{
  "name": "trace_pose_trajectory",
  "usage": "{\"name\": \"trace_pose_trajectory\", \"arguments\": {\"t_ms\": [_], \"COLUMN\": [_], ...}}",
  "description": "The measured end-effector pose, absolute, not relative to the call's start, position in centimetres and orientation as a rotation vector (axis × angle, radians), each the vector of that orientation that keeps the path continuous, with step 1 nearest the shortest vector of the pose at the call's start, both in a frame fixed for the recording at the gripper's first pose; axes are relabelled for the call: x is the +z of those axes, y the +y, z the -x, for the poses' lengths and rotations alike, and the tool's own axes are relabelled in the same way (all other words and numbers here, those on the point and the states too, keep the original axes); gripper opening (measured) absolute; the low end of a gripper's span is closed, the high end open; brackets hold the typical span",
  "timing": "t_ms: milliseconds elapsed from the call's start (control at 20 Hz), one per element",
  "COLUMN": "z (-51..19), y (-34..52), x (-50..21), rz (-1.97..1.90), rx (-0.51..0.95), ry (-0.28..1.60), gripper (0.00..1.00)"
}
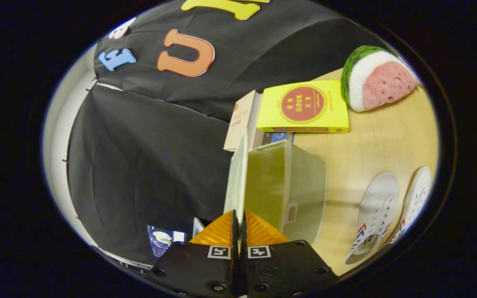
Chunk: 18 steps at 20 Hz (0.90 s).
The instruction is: Open the storage box then place both shoes into the box .Put the left shoe in first, then the right shoe, with the right side of both shoes facing outward in a uniform manner.
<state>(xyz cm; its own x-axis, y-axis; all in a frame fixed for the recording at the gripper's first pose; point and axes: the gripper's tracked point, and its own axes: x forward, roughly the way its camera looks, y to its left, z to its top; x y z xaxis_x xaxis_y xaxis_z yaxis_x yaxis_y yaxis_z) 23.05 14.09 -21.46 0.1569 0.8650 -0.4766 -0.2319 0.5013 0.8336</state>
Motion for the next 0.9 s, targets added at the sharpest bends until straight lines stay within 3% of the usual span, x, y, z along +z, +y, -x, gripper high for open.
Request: {"name": "trace_pose_trajectory", "arguments": {"t_ms": [350, 750, 850, 900], "z": [-19.7, -18.9, -19.0, -19.2], "y": [21.6, 32.4, 35.1, 36.4], "x": [-14.0, -13.8, -14.0, -14.4], "rz": [-0.592, -0.567, -0.556, -0.544], "rx": [0.915, 0.923, 0.927, 0.931], "ry": [1.085, 1.105, 1.112, 1.109], "gripper": [0.00, 0.01, 0.05, 0.17]}}
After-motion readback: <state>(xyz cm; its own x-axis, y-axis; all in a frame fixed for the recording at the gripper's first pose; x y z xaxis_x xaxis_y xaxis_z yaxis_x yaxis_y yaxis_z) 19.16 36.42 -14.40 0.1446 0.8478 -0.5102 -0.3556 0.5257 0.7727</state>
